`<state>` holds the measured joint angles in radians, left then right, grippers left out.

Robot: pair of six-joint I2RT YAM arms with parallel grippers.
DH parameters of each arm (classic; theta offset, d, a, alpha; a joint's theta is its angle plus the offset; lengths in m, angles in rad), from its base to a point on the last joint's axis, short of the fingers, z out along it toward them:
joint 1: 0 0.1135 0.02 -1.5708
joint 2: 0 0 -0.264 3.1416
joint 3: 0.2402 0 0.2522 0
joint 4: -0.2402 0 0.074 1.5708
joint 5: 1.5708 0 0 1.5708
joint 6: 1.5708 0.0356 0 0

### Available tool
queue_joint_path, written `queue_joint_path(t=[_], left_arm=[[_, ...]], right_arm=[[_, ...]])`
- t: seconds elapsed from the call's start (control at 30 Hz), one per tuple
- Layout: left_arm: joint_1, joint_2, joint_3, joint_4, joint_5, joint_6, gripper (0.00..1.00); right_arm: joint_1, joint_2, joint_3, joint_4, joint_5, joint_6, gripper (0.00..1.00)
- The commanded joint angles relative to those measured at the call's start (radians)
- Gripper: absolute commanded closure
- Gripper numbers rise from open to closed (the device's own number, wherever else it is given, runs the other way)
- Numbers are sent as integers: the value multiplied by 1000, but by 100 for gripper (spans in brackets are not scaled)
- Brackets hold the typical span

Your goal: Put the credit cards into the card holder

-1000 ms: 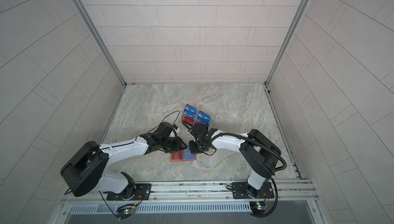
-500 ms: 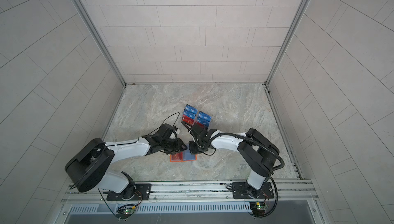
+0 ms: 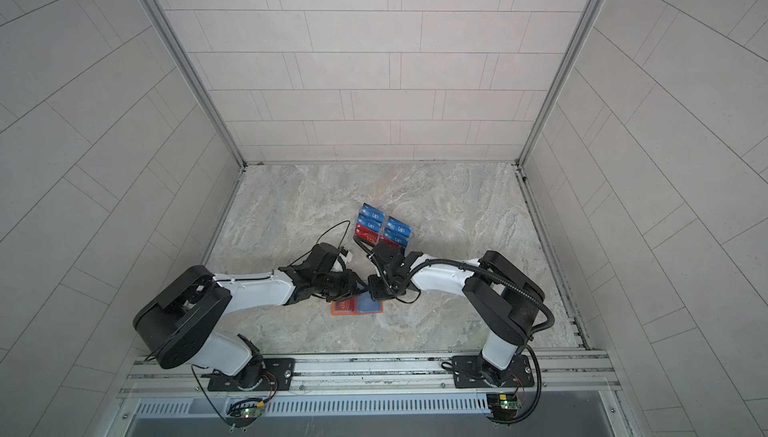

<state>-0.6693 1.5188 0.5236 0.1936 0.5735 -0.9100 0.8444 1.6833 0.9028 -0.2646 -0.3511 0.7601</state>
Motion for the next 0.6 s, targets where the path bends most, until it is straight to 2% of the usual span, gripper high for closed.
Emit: queue_joint_path(t=[0.0, 0.27, 0.57], left_arm=[[-3, 16, -32, 50, 21, -36, 64], [-3, 18, -84, 155, 47, -98, 64], [-3, 22, -112, 225, 39, -132, 71]], right_arm=[[3, 16, -15, -20, 19, 7, 83], [2, 21, -17, -13, 18, 6, 83], [2, 20, -16, -12, 17, 8, 83]])
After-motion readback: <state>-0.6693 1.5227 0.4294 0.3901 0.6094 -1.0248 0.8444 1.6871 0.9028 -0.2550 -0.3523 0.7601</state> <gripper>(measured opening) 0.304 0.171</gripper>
